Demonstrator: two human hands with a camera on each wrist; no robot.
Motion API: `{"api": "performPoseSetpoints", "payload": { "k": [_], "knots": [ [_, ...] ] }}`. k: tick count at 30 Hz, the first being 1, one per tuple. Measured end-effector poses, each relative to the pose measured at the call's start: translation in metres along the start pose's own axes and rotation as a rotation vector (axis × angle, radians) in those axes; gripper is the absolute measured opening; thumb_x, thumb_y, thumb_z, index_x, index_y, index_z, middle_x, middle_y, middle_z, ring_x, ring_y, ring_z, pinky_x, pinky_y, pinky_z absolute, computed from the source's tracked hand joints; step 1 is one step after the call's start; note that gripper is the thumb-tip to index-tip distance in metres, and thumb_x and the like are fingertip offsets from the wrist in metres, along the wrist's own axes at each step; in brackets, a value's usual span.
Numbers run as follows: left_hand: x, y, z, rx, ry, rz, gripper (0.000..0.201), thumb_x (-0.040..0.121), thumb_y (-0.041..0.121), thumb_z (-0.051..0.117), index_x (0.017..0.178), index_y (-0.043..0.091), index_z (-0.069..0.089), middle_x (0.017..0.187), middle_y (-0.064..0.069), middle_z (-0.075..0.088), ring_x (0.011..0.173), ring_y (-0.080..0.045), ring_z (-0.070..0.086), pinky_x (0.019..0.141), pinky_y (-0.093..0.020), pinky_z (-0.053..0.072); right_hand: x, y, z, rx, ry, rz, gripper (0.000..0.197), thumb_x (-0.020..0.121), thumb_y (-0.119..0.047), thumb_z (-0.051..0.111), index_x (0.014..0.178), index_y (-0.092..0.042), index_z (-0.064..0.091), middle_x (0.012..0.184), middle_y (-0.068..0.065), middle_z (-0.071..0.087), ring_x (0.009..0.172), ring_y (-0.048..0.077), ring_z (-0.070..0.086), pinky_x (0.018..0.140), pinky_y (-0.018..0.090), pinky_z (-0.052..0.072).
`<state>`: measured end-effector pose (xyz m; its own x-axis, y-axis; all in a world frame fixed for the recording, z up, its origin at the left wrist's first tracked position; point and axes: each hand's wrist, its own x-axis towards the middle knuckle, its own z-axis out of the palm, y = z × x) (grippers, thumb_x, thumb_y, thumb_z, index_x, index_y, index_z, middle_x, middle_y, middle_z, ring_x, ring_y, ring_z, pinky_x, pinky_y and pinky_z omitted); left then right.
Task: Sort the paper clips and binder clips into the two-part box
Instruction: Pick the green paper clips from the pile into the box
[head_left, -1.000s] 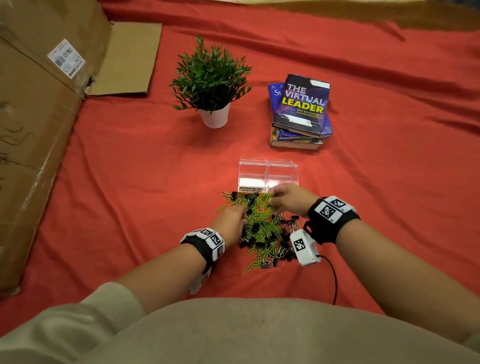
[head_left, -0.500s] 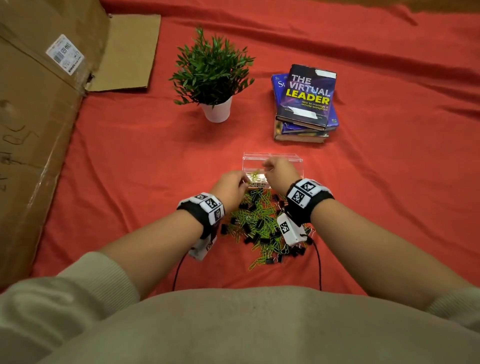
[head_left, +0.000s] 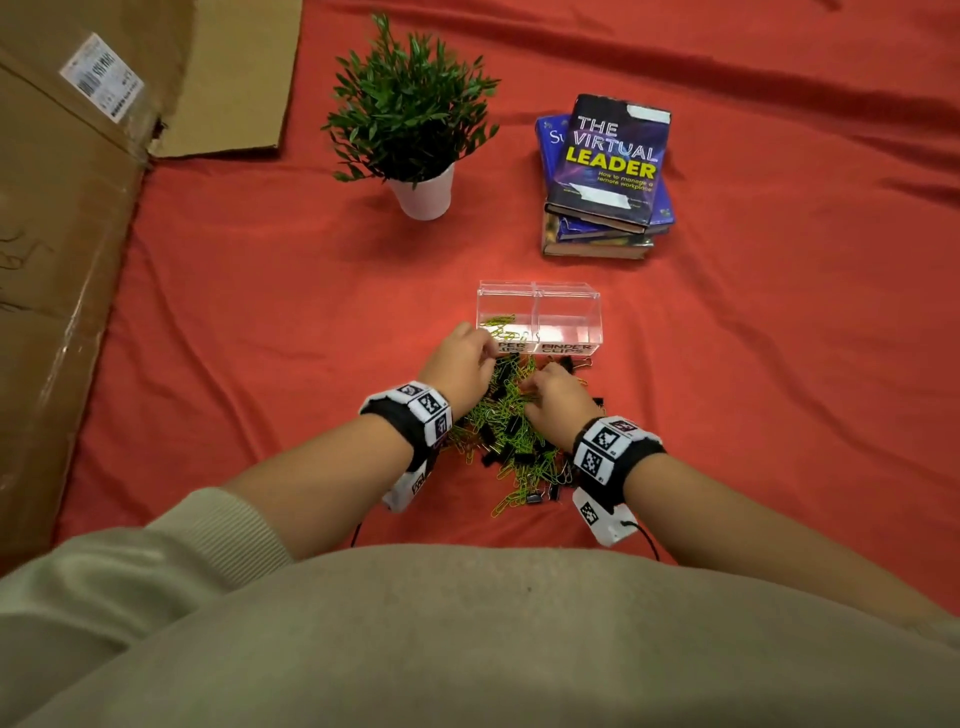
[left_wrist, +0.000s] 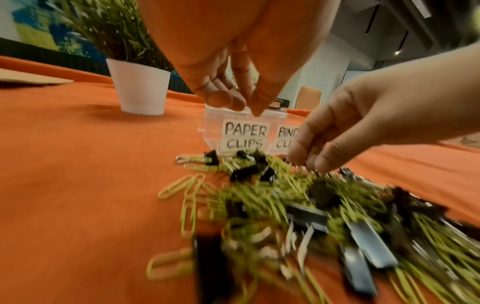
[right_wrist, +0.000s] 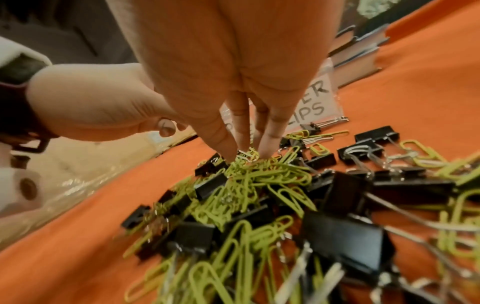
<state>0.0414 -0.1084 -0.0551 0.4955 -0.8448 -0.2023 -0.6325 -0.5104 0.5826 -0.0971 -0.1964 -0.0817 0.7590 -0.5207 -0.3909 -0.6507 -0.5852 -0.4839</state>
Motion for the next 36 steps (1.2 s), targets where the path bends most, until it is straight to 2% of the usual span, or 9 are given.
{"api": "performPoseSetpoints", "payload": {
  "k": [3,10,13,17,19,23,27,32,36],
  "knots": [
    [-0.018,-0.018,0.013,0.056,-0.091,-0.034,0.012,0.089,0.008,0.053,0.096,0.013,0.061,0.102,0.0,0.053,0.092,-0.016,0.055,0.086,-0.028,0.049,-0.001,-0.001,0.008,-0.191,-0.018,-0.018,0.044,0.085,-0.009,0.058,0.128,-0.006,0.05,0.125,0.01,0.044,0.119,0.026,0.042,0.101,0.038,0.044],
    [-0.034,-0.038,0.025,0.174,-0.209,-0.02,0.037,0.089,0.013,0.058,0.126,0.018,0.056,0.121,-0.004,0.05,0.115,-0.022,0.05,0.092,-0.033,0.047,-0.003,0.005,0.01,-0.202,-0.012,-0.03,0.03,0.089,-0.01,0.057,0.118,-0.006,0.055,0.121,0.009,0.051,0.117,0.026,0.044,0.101,0.036,0.042],
    [-0.032,-0.036,0.026,0.217,-0.229,0.011,0.038,0.09,0.014,0.058,0.127,0.018,0.055,0.119,-0.005,0.052,0.116,-0.024,0.05,0.094,-0.036,0.048,-0.003,0.006,0.003,-0.037,-0.046,0.051,0.017,0.087,-0.012,0.061,0.105,-0.009,0.061,0.108,0.005,0.056,0.1,0.023,0.055,0.089,0.032,0.047],
    [-0.03,-0.032,0.027,0.253,-0.228,0.029,0.022,0.09,0.014,0.057,0.112,0.015,0.06,0.112,-0.005,0.053,0.109,-0.024,0.051,0.088,-0.037,0.049,-0.001,0.007,-0.008,0.198,-0.059,0.196,0.01,0.083,-0.012,0.067,0.091,-0.008,0.063,0.08,0.004,0.061,0.073,0.02,0.058,0.072,0.035,0.053],
    [-0.029,-0.033,0.028,0.26,-0.234,0.032,0.018,0.089,0.014,0.058,0.107,0.014,0.059,0.11,-0.006,0.052,0.106,-0.025,0.051,0.087,-0.04,0.05,-0.002,0.007,-0.017,0.306,-0.103,0.238,0.01,0.082,-0.013,0.069,0.088,-0.008,0.063,0.08,0.005,0.063,0.07,0.017,0.057,0.072,0.036,0.054],
    [-0.026,-0.034,0.029,0.264,-0.244,0.056,0.013,0.089,0.012,0.057,0.102,0.01,0.058,0.107,-0.007,0.054,0.104,-0.026,0.052,0.086,-0.04,0.049,0.001,0.001,-0.045,0.539,-0.145,0.261,0.009,0.085,-0.013,0.065,0.09,-0.005,0.062,0.085,0.011,0.069,0.066,0.015,0.062,0.056,0.023,0.054],
    [-0.025,-0.031,0.026,0.222,-0.274,0.034,0.013,0.091,0.01,0.054,0.103,0.01,0.059,0.109,-0.008,0.06,0.103,-0.025,0.055,0.083,-0.034,0.045,0.025,-0.017,-0.072,0.603,-0.043,0.222,0.011,0.087,-0.012,0.063,0.092,-0.002,0.062,0.082,0.006,0.067,0.066,0.015,0.062,0.069,0.032,0.057],
    [-0.026,-0.032,0.02,0.121,-0.27,-0.036,0.012,0.093,0.013,0.054,0.104,0.011,0.06,0.108,-0.007,0.063,0.096,-0.024,0.058,0.078,-0.028,0.042,0.056,-0.039,-0.076,0.32,0.082,0.151,0.014,0.086,-0.01,0.064,0.095,0.0,0.064,0.088,0.014,0.067,0.076,0.022,0.062,0.075,0.038,0.058],
    [-0.023,-0.031,0.006,0.046,-0.223,-0.038,0.013,0.093,0.016,0.055,0.103,0.011,0.06,0.106,-0.006,0.061,0.095,-0.022,0.058,0.077,-0.027,0.042,0.055,-0.04,-0.064,0.116,0.158,0.034,0.02,0.089,-0.015,0.06,0.107,-0.006,0.063,0.111,0.009,0.06,0.094,0.02,0.059,0.082,0.026,0.05]
  ]
}}
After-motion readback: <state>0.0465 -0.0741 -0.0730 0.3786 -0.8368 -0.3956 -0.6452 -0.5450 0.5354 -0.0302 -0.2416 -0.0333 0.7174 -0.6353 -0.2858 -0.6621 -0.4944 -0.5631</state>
